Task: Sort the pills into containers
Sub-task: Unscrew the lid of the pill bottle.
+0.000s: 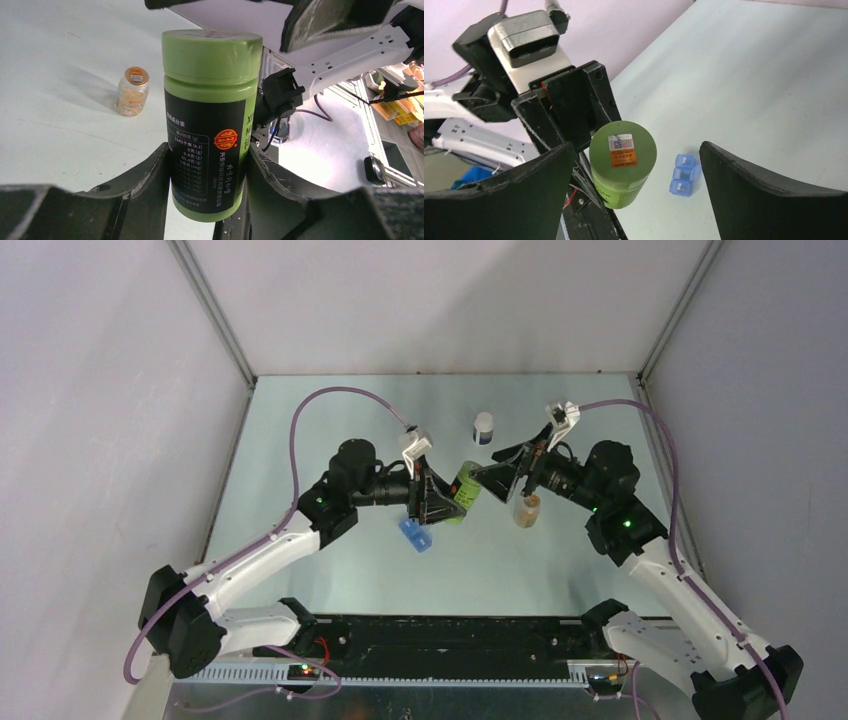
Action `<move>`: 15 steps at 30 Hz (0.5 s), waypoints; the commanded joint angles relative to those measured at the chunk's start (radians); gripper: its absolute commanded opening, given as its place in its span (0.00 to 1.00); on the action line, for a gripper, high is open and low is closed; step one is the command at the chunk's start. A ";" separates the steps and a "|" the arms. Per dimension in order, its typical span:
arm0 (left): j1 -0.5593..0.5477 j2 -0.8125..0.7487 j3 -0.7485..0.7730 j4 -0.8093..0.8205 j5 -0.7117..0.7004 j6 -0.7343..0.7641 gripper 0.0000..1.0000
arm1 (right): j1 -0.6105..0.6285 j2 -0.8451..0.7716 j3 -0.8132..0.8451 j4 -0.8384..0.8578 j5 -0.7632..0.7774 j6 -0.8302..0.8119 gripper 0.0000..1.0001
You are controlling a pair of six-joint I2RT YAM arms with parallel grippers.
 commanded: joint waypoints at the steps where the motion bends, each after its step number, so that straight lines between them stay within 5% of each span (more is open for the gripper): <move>1: 0.003 -0.012 0.040 0.052 -0.035 -0.013 0.00 | 0.119 -0.002 0.050 -0.097 0.368 0.033 0.99; 8: 0.002 -0.002 0.041 0.045 -0.120 -0.012 0.00 | 0.262 0.064 0.106 -0.174 0.685 0.186 0.90; 15: 0.002 -0.007 0.036 0.038 -0.149 -0.013 0.00 | 0.277 0.075 0.113 -0.161 0.687 0.237 0.62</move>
